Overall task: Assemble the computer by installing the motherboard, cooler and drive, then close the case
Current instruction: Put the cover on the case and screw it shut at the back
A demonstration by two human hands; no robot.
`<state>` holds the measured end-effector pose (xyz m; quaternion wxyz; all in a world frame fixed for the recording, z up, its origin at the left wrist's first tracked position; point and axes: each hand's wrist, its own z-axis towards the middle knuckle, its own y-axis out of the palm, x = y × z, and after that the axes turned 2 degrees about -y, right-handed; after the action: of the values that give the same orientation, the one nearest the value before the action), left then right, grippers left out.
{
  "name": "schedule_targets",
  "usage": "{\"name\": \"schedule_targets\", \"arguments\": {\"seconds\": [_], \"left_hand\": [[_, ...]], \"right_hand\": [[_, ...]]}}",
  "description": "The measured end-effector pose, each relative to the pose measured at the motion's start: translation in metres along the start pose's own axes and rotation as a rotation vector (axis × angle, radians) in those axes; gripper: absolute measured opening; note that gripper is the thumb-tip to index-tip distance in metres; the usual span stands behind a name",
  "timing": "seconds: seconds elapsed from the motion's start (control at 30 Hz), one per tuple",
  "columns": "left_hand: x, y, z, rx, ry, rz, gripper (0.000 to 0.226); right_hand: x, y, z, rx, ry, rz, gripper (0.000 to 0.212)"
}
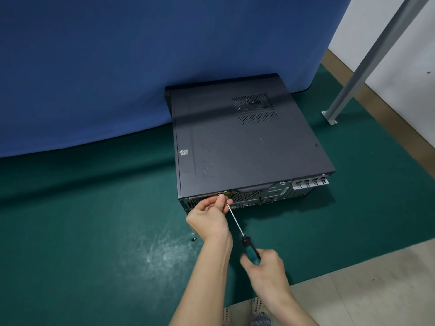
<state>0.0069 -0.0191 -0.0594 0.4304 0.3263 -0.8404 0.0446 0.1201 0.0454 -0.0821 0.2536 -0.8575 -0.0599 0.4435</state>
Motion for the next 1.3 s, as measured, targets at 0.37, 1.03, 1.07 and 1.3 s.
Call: {"name": "schedule_targets", "arguments": {"seconds": [0.37, 1.03, 1.07, 1.3], "left_hand": [[0.042, -0.01, 0.013, -0.181, -0.428, 0.054, 0.013], [0.049, -0.023, 0.02, -0.372, -0.525, 0.121, 0.025], [0.049, -0.024, 0.02, -0.373, -0.518, 0.121, 0.022], [0.034, -0.031, 0.01, -0.544, -0.354, 0.276, 0.019]], "right_hand": [[-0.02, -0.006, 0.007, 0.046, 0.03, -0.148, 0.045], [-0.035, 0.003, -0.001, 0.078, 0.039, -0.317, 0.037], [-0.036, 0.004, -0.003, 0.069, 0.038, -0.327, 0.037], [-0.043, -0.001, -0.004, -0.526, 0.438, 0.709, 0.034]]}}
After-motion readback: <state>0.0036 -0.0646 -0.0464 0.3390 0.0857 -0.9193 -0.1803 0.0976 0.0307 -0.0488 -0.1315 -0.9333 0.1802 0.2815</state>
